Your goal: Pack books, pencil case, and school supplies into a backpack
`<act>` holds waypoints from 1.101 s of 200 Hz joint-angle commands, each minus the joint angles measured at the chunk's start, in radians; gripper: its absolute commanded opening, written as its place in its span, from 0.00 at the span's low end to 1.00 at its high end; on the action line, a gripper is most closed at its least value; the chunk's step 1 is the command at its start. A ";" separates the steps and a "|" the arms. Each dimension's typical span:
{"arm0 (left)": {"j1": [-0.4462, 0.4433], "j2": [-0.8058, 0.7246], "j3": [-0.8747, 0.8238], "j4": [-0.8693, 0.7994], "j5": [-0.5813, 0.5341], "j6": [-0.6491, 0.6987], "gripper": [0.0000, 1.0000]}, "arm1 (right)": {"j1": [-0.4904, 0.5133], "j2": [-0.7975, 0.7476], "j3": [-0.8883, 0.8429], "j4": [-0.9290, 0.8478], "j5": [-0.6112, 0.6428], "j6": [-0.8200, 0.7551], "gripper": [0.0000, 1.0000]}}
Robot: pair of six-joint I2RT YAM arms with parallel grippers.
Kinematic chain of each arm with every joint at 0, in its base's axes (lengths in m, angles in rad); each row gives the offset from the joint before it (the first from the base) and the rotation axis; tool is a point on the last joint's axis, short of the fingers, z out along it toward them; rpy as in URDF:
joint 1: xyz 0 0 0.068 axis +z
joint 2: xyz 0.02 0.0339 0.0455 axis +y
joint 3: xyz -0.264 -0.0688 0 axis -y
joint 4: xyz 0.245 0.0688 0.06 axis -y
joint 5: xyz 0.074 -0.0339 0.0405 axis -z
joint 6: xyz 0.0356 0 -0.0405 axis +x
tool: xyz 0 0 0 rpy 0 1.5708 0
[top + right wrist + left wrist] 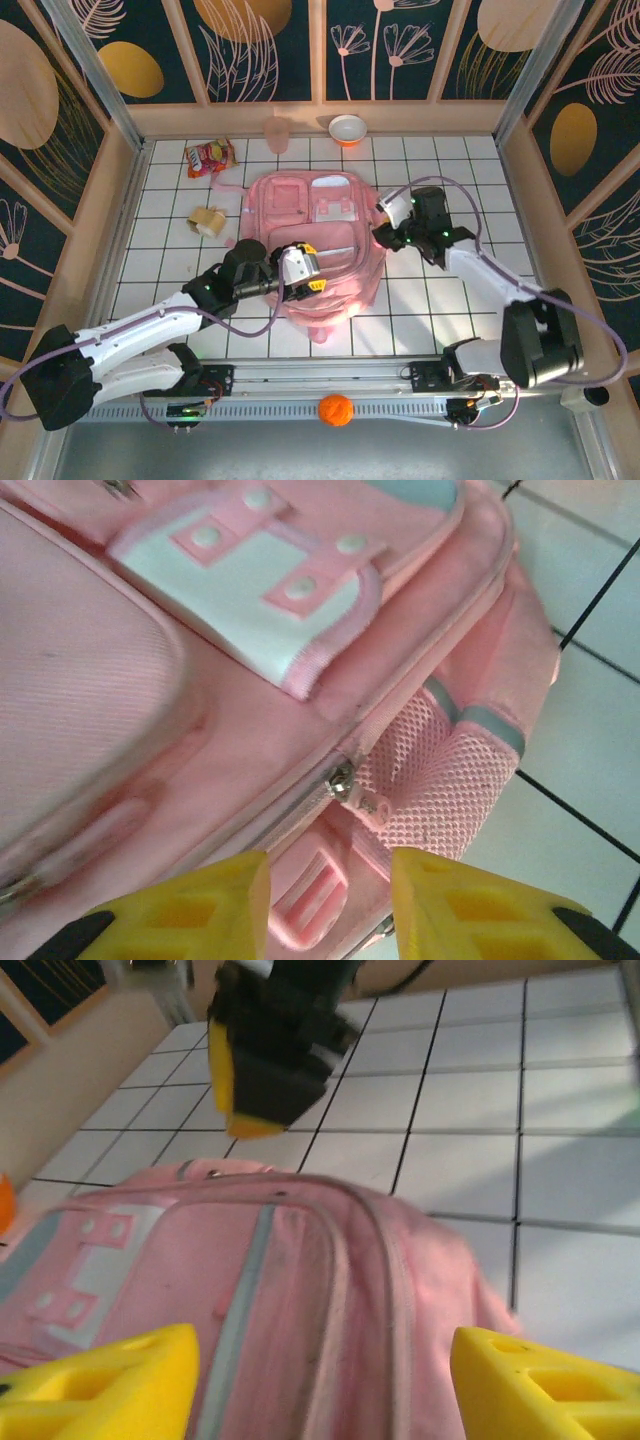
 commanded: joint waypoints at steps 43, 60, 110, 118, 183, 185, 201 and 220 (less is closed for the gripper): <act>0.000 0.162 0.057 -0.069 -0.150 0.202 0.76 | 0.003 -0.263 -0.129 -0.019 -0.137 -0.038 0.38; 0.002 0.204 0.071 -0.054 -0.150 0.207 0.75 | 0.010 -0.292 -0.152 -0.014 -0.154 -0.035 0.38; 0.004 0.262 0.089 -0.027 -0.135 0.191 0.19 | 0.027 -0.313 -0.173 -0.018 -0.200 -0.062 0.39; 0.004 0.259 0.088 -0.028 -0.140 0.183 0.06 | 0.027 -0.312 -0.171 -0.020 -0.207 -0.074 0.39; 0.047 0.076 -0.036 0.151 -0.022 -0.033 0.00 | 0.027 -0.142 -0.079 -0.059 -0.366 -0.212 0.44; 0.049 0.073 -0.041 0.159 -0.023 -0.040 0.00 | 0.027 -0.133 -0.074 -0.061 -0.369 -0.218 0.44; 0.048 0.057 -0.066 0.180 -0.028 -0.060 0.00 | 0.027 -0.071 -0.038 -0.069 -0.361 -0.254 0.44; 0.048 0.062 -0.059 0.135 -0.064 -0.013 0.06 | 0.026 -0.017 0.005 -0.089 -0.334 -0.296 0.44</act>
